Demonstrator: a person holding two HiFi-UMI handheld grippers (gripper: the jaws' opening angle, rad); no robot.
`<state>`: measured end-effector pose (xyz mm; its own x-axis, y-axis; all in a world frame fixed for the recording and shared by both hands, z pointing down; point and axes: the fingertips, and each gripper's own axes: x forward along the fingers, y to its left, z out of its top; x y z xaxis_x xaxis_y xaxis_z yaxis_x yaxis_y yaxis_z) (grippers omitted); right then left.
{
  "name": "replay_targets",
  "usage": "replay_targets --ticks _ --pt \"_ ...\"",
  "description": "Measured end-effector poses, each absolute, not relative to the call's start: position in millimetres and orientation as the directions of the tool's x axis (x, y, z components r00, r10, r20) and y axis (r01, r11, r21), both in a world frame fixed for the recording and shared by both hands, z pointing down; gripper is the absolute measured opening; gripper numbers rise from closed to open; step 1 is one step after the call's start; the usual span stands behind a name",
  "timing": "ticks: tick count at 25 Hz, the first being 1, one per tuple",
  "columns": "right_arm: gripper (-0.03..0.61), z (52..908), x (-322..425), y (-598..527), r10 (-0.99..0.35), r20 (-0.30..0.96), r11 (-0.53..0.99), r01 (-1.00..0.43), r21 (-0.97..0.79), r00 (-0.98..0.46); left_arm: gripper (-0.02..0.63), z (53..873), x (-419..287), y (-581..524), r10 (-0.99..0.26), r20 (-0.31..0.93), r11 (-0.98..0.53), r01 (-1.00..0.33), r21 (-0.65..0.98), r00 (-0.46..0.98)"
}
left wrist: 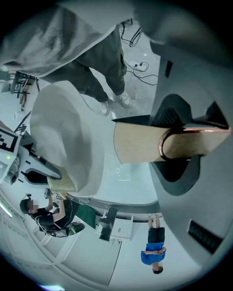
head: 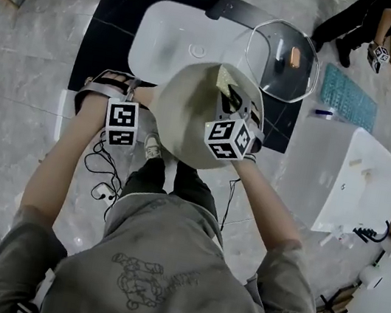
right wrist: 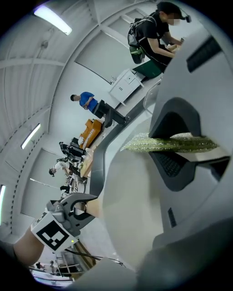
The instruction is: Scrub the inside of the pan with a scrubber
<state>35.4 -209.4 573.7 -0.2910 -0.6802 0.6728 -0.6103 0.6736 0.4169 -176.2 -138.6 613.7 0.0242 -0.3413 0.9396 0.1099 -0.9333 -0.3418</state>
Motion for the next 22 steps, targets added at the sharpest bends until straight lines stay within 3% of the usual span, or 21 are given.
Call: replay_targets --ticks 8,22 --pt "0.084 617 17 -184 -0.546 0.780 0.781 -0.523 0.342 -0.306 0.144 613 -176 -138 -0.343 0.939 -0.933 0.105 -0.344 0.033" --pt "0.086 629 -2 -95 -0.151 0.882 0.935 -0.355 -0.020 -0.447 0.144 612 -175 -139 -0.343 0.939 -0.934 0.100 -0.344 0.028"
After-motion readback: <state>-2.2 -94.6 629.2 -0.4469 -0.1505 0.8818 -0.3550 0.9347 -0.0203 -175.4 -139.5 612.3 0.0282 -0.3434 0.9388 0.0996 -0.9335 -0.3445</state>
